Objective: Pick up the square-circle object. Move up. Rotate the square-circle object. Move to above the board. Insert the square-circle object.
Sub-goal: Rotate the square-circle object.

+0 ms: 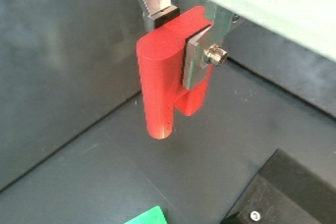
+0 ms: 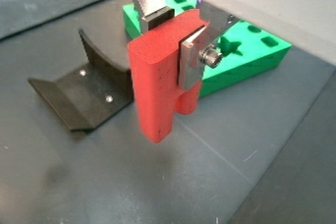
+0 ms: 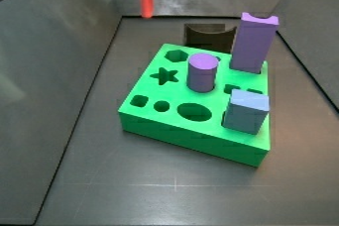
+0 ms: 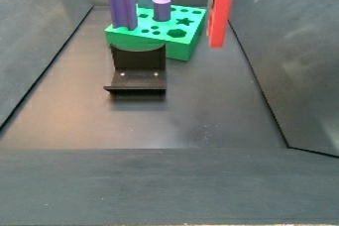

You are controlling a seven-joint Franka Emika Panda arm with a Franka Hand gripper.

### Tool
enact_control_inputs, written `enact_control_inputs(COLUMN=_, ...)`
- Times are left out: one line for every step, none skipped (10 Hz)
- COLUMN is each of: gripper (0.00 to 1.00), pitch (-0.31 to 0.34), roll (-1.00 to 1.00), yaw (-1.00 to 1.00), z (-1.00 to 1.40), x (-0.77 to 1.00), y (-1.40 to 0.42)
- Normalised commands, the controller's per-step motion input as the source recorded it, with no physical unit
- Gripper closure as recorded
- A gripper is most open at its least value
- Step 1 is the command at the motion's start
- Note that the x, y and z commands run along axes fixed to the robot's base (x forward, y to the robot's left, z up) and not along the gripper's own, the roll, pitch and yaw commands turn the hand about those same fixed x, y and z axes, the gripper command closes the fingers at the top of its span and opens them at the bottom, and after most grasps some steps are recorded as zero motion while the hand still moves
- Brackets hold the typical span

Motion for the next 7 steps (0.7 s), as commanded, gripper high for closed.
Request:
enact_control_inputs(gripper=1.0, pitch=-0.058, roll=-0.12, yaw=-0.02, z=-1.0, x=0.03, y=0.0)
enact_control_inputs(gripper=1.0, pitch=-0.065, roll=-0.13, yaw=-0.02, z=-1.0, x=0.03, y=0.0)
enact_control_inputs(gripper=1.0, pitch=-0.066, roll=-0.13, yaw=-0.02, z=-1.0, x=0.03, y=0.0)
enact_control_inputs(gripper=1.0, pitch=-0.07, roll=-0.14, yaw=-0.03, z=-1.0, x=0.03, y=0.0)
enact_control_inputs(gripper=1.0, pitch=-0.068, roll=-0.15, yaw=-0.03, z=-1.0, x=0.03, y=0.0)
enact_control_inputs(gripper=1.0, pitch=-0.072, roll=-0.17, yaw=-0.02, z=-0.97, x=0.04, y=0.01)
enact_control_inputs(gripper=1.0, pitch=-0.072, roll=-0.18, yaw=-0.02, z=-0.88, x=0.03, y=0.01)
